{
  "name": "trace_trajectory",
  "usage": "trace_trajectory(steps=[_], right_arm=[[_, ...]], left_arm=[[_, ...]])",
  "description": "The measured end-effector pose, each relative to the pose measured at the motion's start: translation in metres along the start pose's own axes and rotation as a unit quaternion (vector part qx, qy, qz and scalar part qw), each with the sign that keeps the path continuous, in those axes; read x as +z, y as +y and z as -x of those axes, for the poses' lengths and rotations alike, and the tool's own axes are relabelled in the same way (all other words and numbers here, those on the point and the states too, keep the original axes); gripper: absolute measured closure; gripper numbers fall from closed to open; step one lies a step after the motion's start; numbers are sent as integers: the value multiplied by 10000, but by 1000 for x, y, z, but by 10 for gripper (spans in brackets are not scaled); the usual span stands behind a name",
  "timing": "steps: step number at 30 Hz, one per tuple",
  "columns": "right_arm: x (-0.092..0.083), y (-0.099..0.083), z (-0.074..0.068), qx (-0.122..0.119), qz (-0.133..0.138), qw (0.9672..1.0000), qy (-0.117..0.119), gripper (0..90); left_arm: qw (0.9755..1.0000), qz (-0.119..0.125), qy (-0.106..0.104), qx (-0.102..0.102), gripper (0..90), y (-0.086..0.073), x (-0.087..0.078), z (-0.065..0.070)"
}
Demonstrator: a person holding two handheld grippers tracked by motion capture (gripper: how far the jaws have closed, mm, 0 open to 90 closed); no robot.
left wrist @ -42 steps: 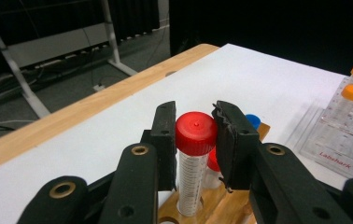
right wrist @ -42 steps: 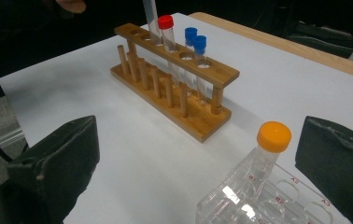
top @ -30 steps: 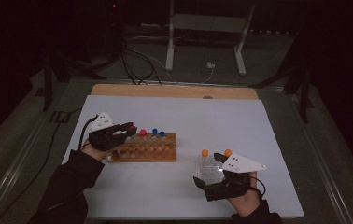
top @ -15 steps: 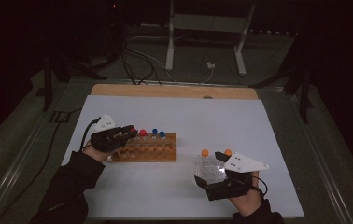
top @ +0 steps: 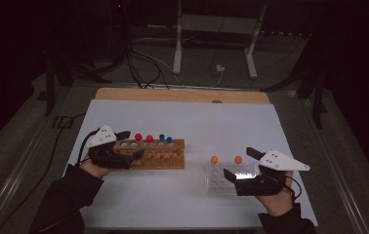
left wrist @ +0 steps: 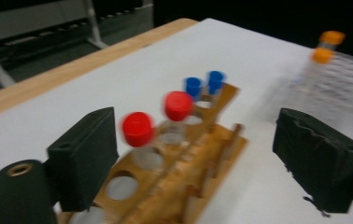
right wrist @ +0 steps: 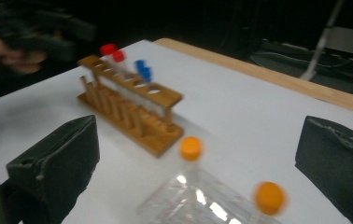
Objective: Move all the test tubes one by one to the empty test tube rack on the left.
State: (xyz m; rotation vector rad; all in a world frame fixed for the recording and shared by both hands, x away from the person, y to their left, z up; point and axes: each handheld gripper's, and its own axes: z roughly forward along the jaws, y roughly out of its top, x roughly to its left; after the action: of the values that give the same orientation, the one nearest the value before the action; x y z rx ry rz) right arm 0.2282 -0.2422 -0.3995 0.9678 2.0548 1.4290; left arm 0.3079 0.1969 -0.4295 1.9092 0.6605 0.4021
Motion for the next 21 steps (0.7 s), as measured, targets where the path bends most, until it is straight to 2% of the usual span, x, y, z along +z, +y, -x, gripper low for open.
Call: trace_trajectory(steps=[1, 3, 5, 6, 7, 10, 12, 14, 18, 19, 21], right_arm=[[-2, 0, 5, 44, 33, 10000, -39, 0], [-6, -2, 14, 94, 148, 9996, -241, 0], [-8, -5, 21, 175, 187, 9990, -368, 0], [-8, -7, 25, 252, 192, 9987, -398, 0], [-7, -9, 27, 289, 151, 9986, -413, 0], [-3, -18, 34, 377, 13, 9982, -461, 0], [1, -23, 38, 365, -96, 9978, -541, 63], [4, -28, 42, 442, -164, 9972, -577, 63], [11, -38, 45, 388, -444, 9961, -654, 112], [12, -40, 45, 380, -518, 9959, -639, 151], [15, -43, 45, 379, -622, 9953, -641, 156]], left_arm=[[10000, -3, 16, 19, 136, 0, -2, 3], [9999, -3, -150, 7, 102, 0, -5, 9], [9999, -6, -159, -15, 80, 0, -8, 15], [9997, 5, -253, -16, 57, -1, -10, 18], [9996, -28, -263, 4, 24, -1, -11, 21], [9995, 12, -313, 36, 24, -3, -15, 28], [9994, 69, -332, 33, 24, -3, -17, 30], [9994, 92, -327, 37, 24, -3, -19, 32], [9993, 114, -360, 39, 24, -3, -20, 34], [9994, 115, -332, 44, 24, -3, -20, 34], [9993, 128, -340, 37, 24, -3, -21, 34]])
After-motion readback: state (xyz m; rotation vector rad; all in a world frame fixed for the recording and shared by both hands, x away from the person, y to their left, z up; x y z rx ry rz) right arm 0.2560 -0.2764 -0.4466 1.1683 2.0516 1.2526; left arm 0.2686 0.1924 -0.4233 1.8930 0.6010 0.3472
